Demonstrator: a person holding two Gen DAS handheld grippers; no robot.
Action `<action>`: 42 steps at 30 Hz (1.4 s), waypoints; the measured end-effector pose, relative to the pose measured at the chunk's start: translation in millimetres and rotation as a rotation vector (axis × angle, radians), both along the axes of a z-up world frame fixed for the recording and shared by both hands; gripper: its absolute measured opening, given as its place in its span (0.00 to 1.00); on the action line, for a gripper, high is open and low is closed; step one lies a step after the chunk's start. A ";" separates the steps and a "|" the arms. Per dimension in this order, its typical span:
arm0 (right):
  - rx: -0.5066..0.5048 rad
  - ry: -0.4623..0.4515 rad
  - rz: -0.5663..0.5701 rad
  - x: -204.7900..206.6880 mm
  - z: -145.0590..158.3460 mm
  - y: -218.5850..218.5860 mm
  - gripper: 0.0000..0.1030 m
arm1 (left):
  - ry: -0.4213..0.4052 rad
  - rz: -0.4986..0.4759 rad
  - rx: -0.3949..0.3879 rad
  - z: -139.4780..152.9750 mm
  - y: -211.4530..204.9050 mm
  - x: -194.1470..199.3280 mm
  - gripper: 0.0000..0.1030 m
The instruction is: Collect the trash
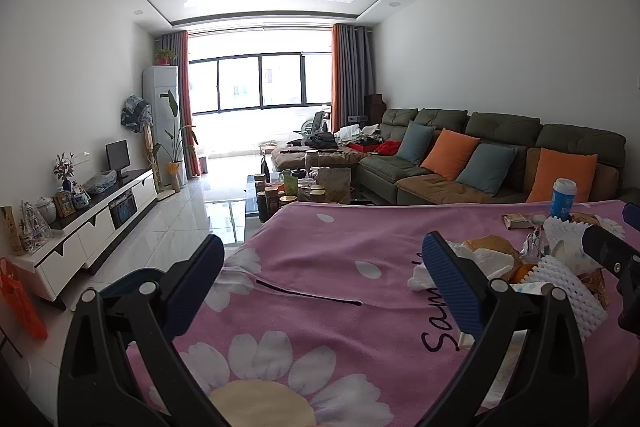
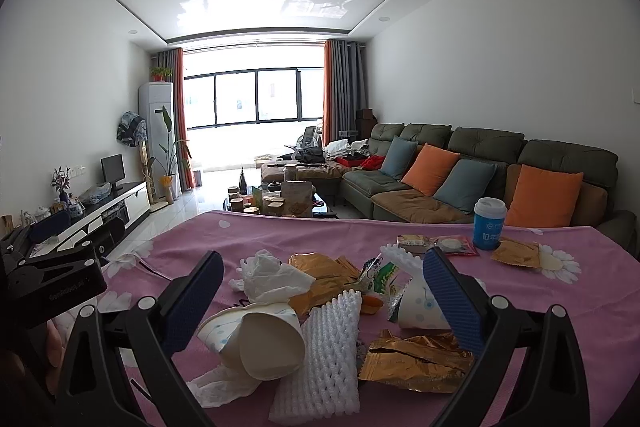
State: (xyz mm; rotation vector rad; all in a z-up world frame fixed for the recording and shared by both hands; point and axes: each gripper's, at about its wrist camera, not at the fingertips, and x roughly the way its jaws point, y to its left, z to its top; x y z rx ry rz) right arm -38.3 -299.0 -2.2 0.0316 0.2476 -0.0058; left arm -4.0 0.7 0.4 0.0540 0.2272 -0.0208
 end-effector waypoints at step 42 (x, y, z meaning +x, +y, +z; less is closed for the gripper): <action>0.011 -0.007 -0.012 3.3 -1.8 -2.3 0.94 | -0.020 -0.008 -0.014 0.4 -0.9 -5.0 0.95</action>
